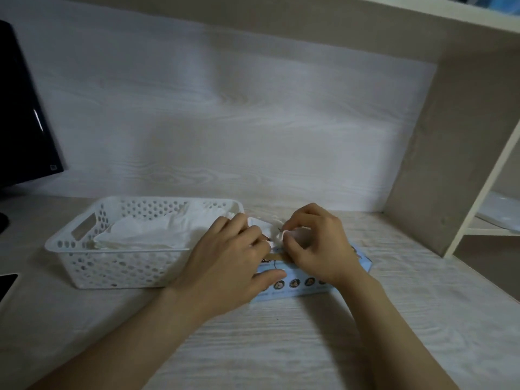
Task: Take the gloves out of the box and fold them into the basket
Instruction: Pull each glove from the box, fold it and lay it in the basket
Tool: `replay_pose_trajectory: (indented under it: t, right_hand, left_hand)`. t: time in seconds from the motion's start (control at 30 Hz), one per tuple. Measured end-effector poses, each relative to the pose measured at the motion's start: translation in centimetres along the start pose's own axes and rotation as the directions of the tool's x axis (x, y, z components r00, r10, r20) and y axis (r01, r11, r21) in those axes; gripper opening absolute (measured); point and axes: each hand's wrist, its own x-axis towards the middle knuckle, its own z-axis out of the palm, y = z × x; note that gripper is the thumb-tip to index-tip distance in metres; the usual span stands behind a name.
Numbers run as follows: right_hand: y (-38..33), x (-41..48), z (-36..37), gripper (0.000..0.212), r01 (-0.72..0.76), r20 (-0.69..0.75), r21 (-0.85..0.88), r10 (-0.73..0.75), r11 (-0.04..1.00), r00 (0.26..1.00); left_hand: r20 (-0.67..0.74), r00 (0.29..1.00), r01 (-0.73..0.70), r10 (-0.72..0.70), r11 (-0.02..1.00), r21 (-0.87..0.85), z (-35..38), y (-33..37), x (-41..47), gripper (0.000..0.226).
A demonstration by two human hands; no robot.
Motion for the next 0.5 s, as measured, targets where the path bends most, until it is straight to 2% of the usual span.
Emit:
replay_pose_trajectory:
  t: [0.07,0.23,0.37,0.5]
  right_hand:
    - [0.4,-0.1,0.4,0.006,0.008,-0.062,-0.005,-0.009,1.000,0.998]
    - [0.4,0.2,1.2,0.013,0.031,-0.225,0.004,-0.029,1.000,0.974]
    - [-0.1,0.4,1.3,0.015,0.007,-0.320,0.060,0.012,0.998,0.947]
    - [-1.0,0.4,1.0,0.010,0.001,-0.426,0.088,0.036,0.996,0.904]
  left_hand:
    - [-0.003,1.000,-0.012,0.012,1.000,0.005,0.0,0.0,-0.1,0.054]
    - [0.009,1.000,0.002,-0.002,1.000,0.011,0.1,0.0,-0.3,0.047]
    - [-0.004,1.000,0.024,-0.024,1.000,-0.020,-0.2,0.3,-0.3,0.038]
    - [0.000,1.000,0.018,-0.018,1.000,-0.002,-0.6,0.6,-0.2,0.056]
